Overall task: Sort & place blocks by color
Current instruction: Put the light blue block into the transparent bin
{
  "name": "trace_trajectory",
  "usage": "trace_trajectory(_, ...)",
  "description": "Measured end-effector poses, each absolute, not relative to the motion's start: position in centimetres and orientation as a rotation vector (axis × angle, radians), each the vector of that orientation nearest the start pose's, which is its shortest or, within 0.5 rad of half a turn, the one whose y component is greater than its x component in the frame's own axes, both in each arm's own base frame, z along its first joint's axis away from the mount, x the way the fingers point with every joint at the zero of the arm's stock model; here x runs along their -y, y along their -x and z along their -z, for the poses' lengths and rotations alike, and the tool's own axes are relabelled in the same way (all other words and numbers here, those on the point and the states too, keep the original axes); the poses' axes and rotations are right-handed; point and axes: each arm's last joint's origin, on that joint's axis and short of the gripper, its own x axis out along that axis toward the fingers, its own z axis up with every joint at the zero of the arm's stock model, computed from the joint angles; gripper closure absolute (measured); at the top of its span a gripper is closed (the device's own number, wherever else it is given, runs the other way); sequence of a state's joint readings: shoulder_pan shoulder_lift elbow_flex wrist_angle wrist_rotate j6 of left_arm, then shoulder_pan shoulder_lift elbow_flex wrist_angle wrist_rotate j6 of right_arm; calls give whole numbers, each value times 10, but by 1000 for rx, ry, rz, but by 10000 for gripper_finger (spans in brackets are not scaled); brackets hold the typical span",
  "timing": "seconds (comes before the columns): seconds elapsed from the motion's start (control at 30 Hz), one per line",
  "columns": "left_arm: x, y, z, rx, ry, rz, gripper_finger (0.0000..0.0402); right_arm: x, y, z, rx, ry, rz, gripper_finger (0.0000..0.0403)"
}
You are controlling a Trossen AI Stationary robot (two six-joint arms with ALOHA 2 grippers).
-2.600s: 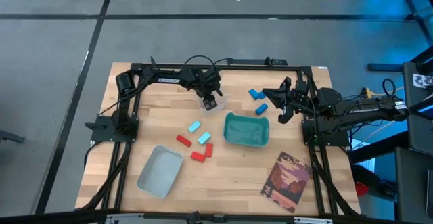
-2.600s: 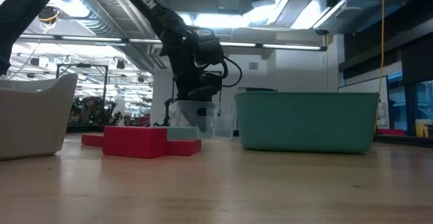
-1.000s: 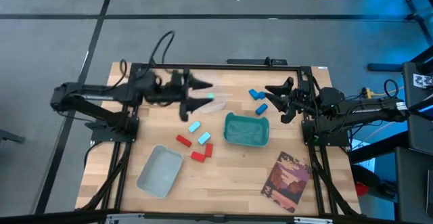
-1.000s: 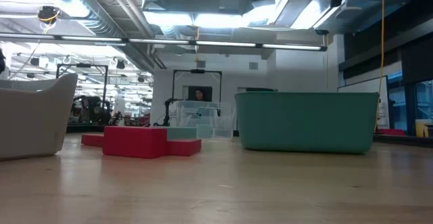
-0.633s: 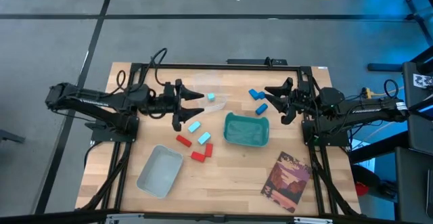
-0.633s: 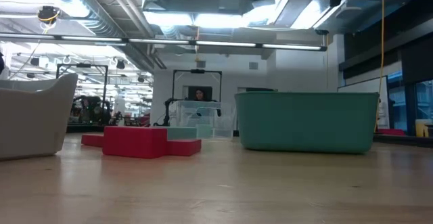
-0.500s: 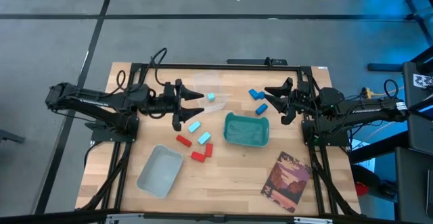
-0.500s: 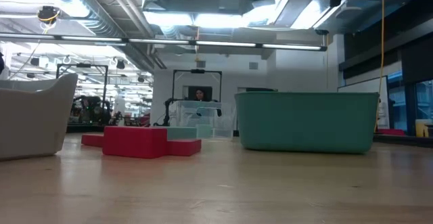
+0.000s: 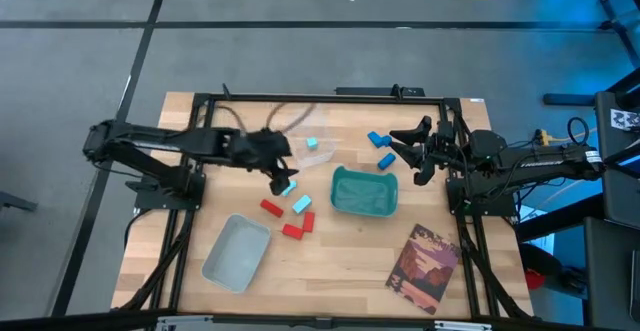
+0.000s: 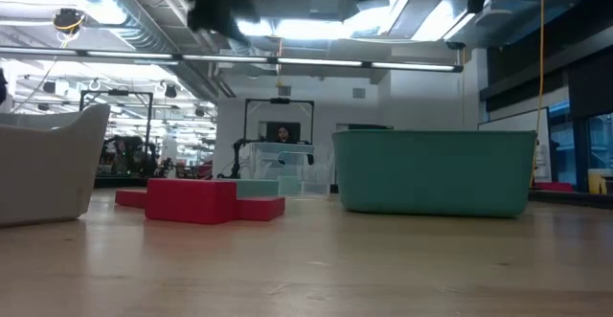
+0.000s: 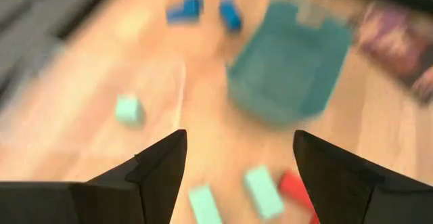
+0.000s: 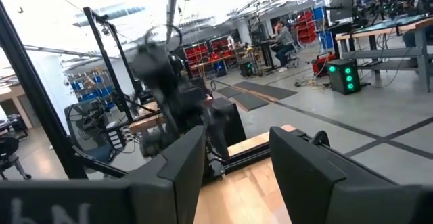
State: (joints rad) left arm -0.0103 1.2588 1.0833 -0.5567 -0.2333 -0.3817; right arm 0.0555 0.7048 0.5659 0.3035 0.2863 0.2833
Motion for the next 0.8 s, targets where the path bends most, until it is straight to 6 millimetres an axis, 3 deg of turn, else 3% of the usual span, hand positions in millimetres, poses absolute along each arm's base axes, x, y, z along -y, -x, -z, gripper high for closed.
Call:
trace_trajectory(0.27, -11, -293, -234, -995, 305, -405, 139, -1, -164, -315, 183, -308, 207, 233)
trace_trajectory(0.43, -13, -307, -200, -1124, 329, -393, 139, -1, -165, -314, 173, -306, 209, 233)
trace_trajectory(0.63, -13, -313, -169, -1242, 346, -446, 139, -1, -165, -313, 169, -305, 209, 233)
trace_trajectory(0.8, -16, -315, -156, -1282, 371, -496, 139, -1, -165, -313, 168, -305, 210, 233)
